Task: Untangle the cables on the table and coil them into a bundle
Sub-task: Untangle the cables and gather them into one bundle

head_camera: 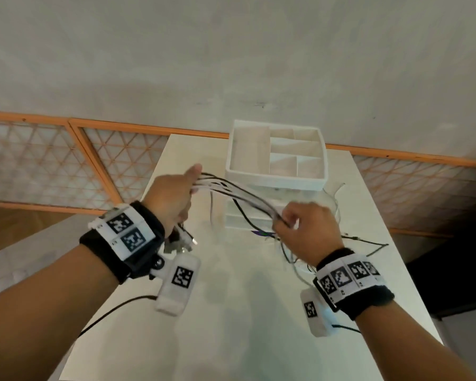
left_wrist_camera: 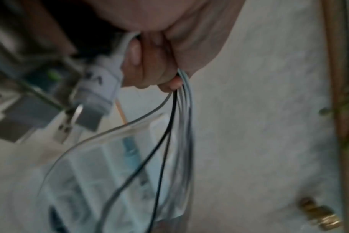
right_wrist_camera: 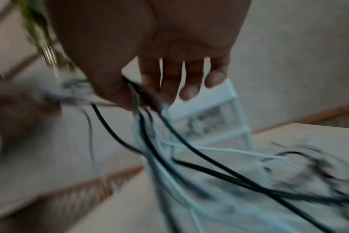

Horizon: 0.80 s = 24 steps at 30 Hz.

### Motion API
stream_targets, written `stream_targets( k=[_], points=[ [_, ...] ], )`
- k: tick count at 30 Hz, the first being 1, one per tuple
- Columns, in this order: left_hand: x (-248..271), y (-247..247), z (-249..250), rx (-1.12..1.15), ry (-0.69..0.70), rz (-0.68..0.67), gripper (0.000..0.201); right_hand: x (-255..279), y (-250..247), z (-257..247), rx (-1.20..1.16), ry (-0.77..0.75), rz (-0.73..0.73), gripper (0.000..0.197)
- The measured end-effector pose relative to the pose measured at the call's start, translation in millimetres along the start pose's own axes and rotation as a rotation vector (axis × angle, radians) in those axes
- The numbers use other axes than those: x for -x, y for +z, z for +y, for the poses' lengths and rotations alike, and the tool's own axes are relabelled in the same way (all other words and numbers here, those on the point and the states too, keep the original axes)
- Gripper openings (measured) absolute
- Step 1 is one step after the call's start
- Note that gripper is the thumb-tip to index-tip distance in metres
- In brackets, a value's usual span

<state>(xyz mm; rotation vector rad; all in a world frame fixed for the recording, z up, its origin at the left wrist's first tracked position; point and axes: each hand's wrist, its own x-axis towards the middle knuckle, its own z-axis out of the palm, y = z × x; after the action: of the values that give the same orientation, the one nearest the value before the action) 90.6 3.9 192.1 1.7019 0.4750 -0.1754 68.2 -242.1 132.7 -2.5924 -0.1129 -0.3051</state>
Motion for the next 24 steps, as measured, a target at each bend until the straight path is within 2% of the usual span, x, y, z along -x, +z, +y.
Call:
stream_targets(
  k=[1, 3, 5, 6, 8, 10, 13, 16, 18, 19, 21, 23, 24],
  points=[
    [2.0, -1.8, 9.6, 0.096, 0.020, -0.011, 0.044, 7.8, 10.7, 11.8, 0.109, 0.097, -0.156, 0.037],
    [6.9, -3.3, 27.6, 0.271, 0.079, -0.043, 0.037, 29.4, 34.0, 30.7, 0.225, 0.213, -0.430, 0.032],
    [10.7, -1.1, 40.8, 0.334, 0.138, -0.083, 0.031, 48.2, 55.8, 44.9, 0.293, 0.269, -0.579, 0.025],
    [11.8, -0.3, 44.3, 0.327, 0.166, -0.108, 0.033, 52.9, 63.5, 53.1, 0.313, 0.293, -0.599, 0.028],
    [11.0, -1.9, 46.1, 0.253, 0.200, -0.169, 0.048, 48.0, 67.7, 67.5, 0.281, 0.347, -0.554, 0.035],
    [10.3, -5.6, 41.1, 0.094, 0.189, -0.200, 0.054, 32.2, 58.9, 76.5, 0.150, 0.405, -0.468, 0.037],
    [8.0, -6.6, 20.6, -0.148, 0.142, -0.207, 0.057, 3.8, 24.7, 75.9, -0.084, 0.425, -0.198, 0.041],
    [2.0, -5.7, 3.6, -0.056, 0.127, -0.082, 0.049, -13.0, 0.6, 69.2, -0.339, 0.385, 0.133, 0.023],
    [-1.9, -8.7, 7.1, 0.108, 0.133, 0.031, 0.041, -8.2, 1.2, 73.6, -0.257, 0.366, 0.164, 0.020],
    [-2.6, -11.2, 13.4, 0.208, 0.150, 0.085, 0.037, -0.2, 7.4, 81.0, -0.113, 0.386, 0.093, 0.021],
    [-3.0, -16.6, 29.8, 0.405, 0.207, 0.150, 0.032, 23.4, 29.4, 98.8, 0.189, 0.427, -0.182, 0.026],
    [-3.5, -18.3, 38.8, 0.477, 0.247, 0.167, 0.033, 45.2, 48.7, 112.4, 0.302, 0.475, -0.422, 0.030],
    [-2.9, -16.7, 39.0, 0.458, 0.257, 0.157, 0.033, 49.4, 52.8, 113.9, 0.271, 0.508, -0.465, 0.032]
  ],
)
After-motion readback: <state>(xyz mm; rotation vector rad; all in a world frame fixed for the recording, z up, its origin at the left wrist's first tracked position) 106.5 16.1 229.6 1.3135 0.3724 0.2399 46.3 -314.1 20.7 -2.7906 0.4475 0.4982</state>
